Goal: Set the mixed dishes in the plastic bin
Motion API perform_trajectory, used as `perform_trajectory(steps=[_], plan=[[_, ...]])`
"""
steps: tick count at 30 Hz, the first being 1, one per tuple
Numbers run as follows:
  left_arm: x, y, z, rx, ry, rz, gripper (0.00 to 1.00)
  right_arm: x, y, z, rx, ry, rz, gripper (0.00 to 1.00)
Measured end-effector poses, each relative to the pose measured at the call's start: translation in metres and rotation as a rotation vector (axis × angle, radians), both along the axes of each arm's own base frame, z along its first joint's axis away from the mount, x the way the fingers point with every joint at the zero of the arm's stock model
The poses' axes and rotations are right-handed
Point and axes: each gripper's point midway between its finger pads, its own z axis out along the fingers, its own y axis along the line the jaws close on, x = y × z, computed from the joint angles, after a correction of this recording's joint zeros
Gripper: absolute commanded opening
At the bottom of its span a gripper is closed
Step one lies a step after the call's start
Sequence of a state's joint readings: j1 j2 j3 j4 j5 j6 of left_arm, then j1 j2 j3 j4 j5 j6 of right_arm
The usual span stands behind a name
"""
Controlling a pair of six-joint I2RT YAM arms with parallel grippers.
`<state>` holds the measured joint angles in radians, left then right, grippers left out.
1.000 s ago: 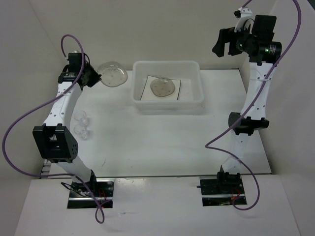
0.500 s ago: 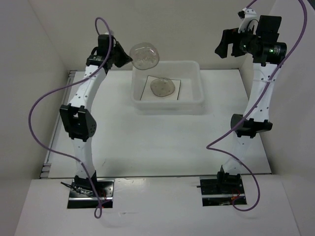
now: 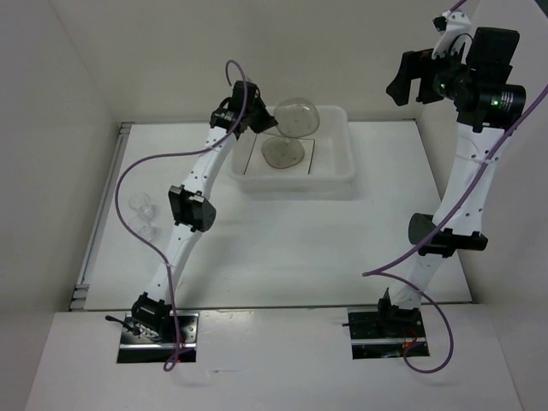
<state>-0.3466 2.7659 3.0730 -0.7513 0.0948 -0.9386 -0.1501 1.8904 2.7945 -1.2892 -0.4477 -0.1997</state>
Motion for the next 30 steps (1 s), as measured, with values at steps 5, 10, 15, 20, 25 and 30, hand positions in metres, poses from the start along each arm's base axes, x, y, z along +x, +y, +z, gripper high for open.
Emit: perform_trajectory(steps=[5,10,15,20,25,30], plan=[[-0.016,-0.015,-0.033,0.034,0.106,0.02,0.0,0.002,-0.007,-0.01,0.002,0.033,-0.02,0.97],[-0.02,-0.006,-0.047,0.086,0.144,0.067,0.0,0.004,-0.008,-0.015,0.003,0.048,-0.024,0.97],[-0.019,0.015,-0.065,0.122,0.2,0.146,0.0,0.005,-0.008,-0.02,0.006,0.067,-0.024,0.97],[-0.023,0.032,-0.094,0.159,0.28,0.198,0.0,0.005,-0.011,-0.022,0.006,0.071,-0.031,0.97],[-0.026,0.042,-0.116,0.191,0.328,0.225,0.0,0.006,-0.011,-0.024,0.007,0.078,-0.032,0.97],[-0.026,0.044,-0.124,0.185,0.35,0.236,0.0,0.007,-0.011,-0.031,0.01,0.1,-0.032,0.97]])
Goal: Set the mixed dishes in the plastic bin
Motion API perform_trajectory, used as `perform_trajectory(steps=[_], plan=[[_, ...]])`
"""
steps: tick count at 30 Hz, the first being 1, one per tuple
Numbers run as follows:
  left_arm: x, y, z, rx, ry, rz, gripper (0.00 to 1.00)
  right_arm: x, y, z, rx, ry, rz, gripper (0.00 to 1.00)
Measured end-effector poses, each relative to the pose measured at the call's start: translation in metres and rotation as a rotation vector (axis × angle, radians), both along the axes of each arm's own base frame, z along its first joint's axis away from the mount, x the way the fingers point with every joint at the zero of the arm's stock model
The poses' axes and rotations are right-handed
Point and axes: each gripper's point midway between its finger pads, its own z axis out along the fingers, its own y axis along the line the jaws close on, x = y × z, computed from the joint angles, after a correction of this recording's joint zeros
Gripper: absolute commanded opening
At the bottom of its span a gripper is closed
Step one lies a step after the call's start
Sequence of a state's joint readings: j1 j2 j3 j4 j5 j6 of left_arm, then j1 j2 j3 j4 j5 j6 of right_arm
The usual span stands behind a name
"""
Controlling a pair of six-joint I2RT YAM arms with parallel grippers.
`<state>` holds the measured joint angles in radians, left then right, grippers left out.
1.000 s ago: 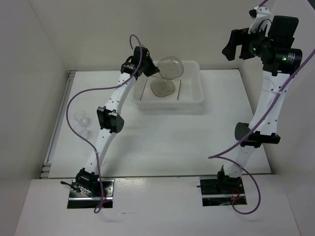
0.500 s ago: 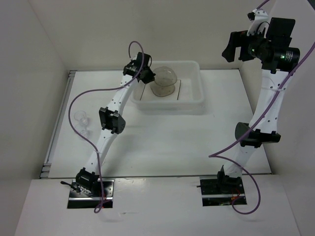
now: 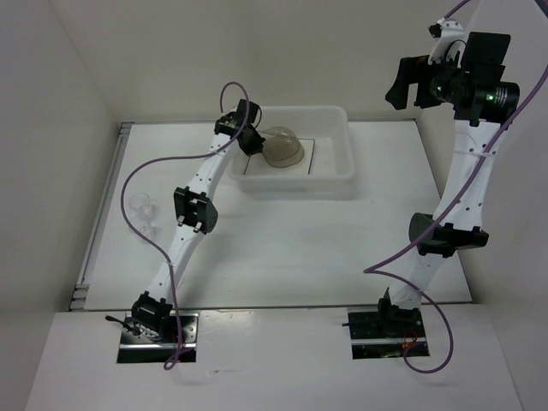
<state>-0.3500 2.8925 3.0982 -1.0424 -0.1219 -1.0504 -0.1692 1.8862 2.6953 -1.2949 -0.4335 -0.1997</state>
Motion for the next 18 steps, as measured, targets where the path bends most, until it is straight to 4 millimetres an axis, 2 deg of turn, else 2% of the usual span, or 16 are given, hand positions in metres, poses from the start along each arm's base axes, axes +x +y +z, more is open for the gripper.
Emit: perform_trajectory(steps=[1,4,6,8,11,13,18], plan=[[0.0,0.0,0.0,-0.002,0.001,0.0,0.03,0.0,0.0,0.0,0.0,0.0,0.0,0.97],[0.0,-0.002,0.001,-0.008,-0.002,-0.005,0.29,0.0,0.0,0.0,0.0,0.0,0.0,0.97],[0.0,-0.008,0.003,-0.022,-0.007,-0.011,0.35,0.0,0.0,0.0,0.0,0.0,0.0,0.97],[-0.003,-0.013,0.003,-0.039,0.003,-0.014,0.49,0.0,0.0,0.0,0.0,0.0,0.0,0.97],[-0.011,-0.024,0.0,-0.047,0.023,-0.031,0.5,0.0,0.0,0.0,0.0,0.0,0.0,0.97],[-0.018,-0.03,-0.002,-0.042,0.04,-0.039,0.6,0.001,0.0,-0.001,0.0,0.001,0.0,0.97],[-0.027,-0.032,0.0,-0.017,0.06,-0.025,0.67,0.001,0.001,-0.001,0.004,0.003,0.006,0.97]])
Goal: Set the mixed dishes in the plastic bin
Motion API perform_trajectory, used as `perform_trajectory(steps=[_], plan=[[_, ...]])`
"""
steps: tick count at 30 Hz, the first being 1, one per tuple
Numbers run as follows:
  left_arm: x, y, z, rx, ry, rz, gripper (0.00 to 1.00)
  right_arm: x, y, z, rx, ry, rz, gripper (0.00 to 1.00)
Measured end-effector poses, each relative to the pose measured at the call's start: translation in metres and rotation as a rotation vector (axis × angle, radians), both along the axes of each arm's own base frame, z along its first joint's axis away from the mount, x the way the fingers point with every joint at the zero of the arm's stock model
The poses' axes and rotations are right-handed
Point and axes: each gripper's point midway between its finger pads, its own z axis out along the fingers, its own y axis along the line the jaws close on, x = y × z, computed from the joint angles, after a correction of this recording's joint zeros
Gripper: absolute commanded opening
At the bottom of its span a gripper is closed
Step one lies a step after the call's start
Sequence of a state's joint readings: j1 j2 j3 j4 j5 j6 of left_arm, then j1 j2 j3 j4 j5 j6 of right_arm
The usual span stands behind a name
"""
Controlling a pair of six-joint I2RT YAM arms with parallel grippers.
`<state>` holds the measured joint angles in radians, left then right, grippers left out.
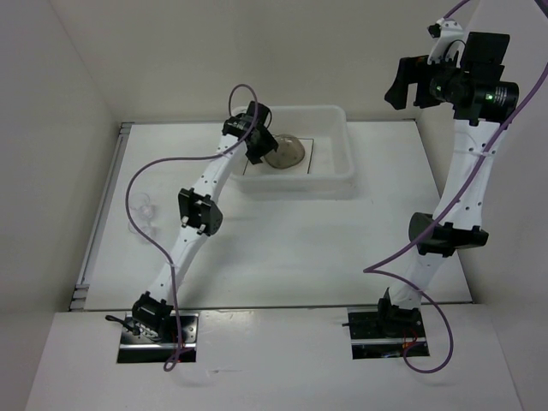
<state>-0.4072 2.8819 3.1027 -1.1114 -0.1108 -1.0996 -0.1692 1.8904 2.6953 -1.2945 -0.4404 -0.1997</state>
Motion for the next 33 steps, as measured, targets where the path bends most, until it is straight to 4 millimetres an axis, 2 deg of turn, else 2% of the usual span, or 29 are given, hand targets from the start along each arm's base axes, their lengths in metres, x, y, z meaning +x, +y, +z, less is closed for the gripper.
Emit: perform_trajectory(steps=[2,5,7,9,10,12,13,15,17,20,22,24,26,28,30,31,33], plan=[[-0.001,0.004,0.013,0.009,-0.014,0.01,0.69,0.0,0.001,0.0,0.003,0.0,0.005,0.97],[0.006,0.028,0.067,0.036,-0.112,0.045,0.69,0.002,0.002,-0.001,0.008,0.002,0.013,0.97],[0.01,0.058,0.127,0.081,-0.227,0.074,0.71,0.004,0.003,-0.002,0.011,0.002,0.019,0.97],[0.005,0.1,0.197,0.151,-0.358,0.125,0.76,0.005,0.004,-0.003,0.015,0.004,0.026,0.97],[-0.002,0.121,0.229,0.184,-0.413,0.154,0.79,0.005,0.005,-0.003,0.018,0.005,0.032,0.97],[-0.027,0.166,0.292,0.247,-0.51,0.215,0.79,0.004,0.008,-0.003,0.025,0.004,0.045,0.97],[-0.04,0.186,0.316,0.275,-0.539,0.236,0.78,0.004,0.009,-0.004,0.029,0.007,0.051,0.97],[-0.066,0.219,0.342,0.319,-0.547,0.259,0.79,0.002,0.013,-0.011,0.046,0.032,0.072,0.97],[-0.085,0.24,0.342,0.368,-0.499,0.266,0.82,-0.002,0.019,-0.025,0.074,0.083,0.1,0.96],[-0.106,0.255,0.301,0.428,-0.34,0.252,0.86,-0.013,0.03,-0.063,0.12,0.206,0.149,0.93],[-0.121,0.264,0.252,0.448,-0.19,0.226,0.86,-0.022,0.036,-0.094,0.149,0.302,0.168,0.92],[-0.139,0.284,0.203,0.433,-0.081,0.236,0.86,-0.034,0.041,-0.124,0.177,0.384,0.178,0.92],[-0.179,0.318,0.152,0.396,0.052,0.283,0.86,-0.044,0.046,-0.146,0.206,0.439,0.183,0.92],[-0.214,0.352,0.124,0.354,0.138,0.362,0.87,-0.053,0.05,-0.155,0.228,0.46,0.186,0.92],[-0.233,0.38,0.115,0.329,0.154,0.44,0.87,-0.056,0.052,-0.154,0.235,0.441,0.191,0.92],[-0.237,0.388,0.113,0.324,0.148,0.454,0.87,-0.057,0.053,-0.151,0.233,0.425,0.194,0.92],[-0.236,0.39,0.108,0.31,0.12,0.451,0.87,-0.059,0.054,-0.146,0.231,0.392,0.197,0.92]])
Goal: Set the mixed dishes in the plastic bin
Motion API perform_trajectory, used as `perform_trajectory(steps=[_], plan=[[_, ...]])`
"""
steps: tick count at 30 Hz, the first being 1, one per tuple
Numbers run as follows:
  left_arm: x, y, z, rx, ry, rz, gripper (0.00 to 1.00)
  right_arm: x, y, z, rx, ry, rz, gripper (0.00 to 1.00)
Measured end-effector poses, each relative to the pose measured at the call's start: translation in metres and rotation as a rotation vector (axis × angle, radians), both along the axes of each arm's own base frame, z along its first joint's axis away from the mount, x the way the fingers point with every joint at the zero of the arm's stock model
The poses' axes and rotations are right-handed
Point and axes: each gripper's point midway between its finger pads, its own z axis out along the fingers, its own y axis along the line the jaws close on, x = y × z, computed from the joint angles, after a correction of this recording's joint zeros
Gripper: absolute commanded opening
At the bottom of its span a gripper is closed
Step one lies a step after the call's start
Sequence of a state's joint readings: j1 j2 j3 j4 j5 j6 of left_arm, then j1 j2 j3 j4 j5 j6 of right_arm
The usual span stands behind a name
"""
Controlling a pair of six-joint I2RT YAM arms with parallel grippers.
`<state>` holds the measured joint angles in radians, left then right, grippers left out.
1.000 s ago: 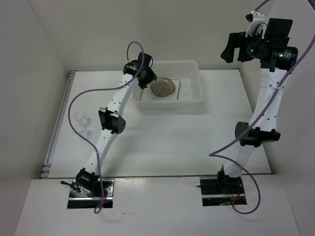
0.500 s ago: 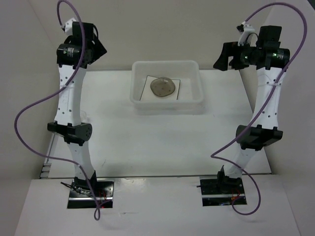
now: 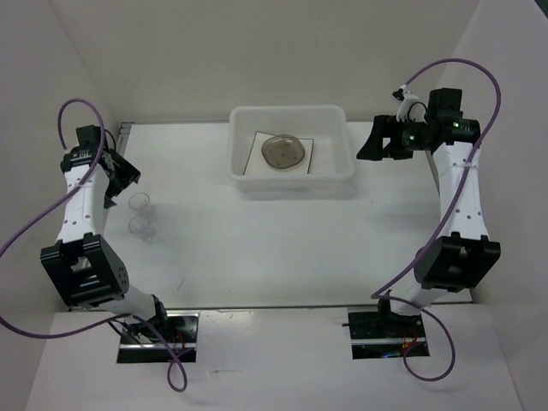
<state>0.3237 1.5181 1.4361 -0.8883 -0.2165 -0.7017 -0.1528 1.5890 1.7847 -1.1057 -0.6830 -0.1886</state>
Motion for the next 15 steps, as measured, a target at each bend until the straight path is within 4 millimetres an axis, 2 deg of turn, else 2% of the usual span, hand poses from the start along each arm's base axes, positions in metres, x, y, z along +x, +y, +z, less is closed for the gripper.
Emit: perform_trajectory(steps=[5,8,11,12,15], plan=[[0.002,-0.015,-0.042,-0.061,0.013,-0.091,0.87,-0.006,0.003,0.01,0.002,-0.062,0.004,0.92],[0.005,-0.019,-0.064,-0.103,0.024,-0.126,0.83,-0.007,0.003,0.01,0.002,-0.067,0.006,0.92],[0.013,-0.016,-0.075,-0.124,0.014,-0.129,0.8,-0.008,0.003,0.007,0.002,-0.063,0.007,0.92],[0.014,-0.014,-0.077,-0.123,0.013,-0.128,0.76,-0.008,0.003,0.006,0.001,-0.063,0.008,0.92],[0.016,-0.007,-0.077,-0.112,0.005,-0.126,0.73,-0.01,0.003,0.002,-0.001,-0.057,0.01,0.92]])
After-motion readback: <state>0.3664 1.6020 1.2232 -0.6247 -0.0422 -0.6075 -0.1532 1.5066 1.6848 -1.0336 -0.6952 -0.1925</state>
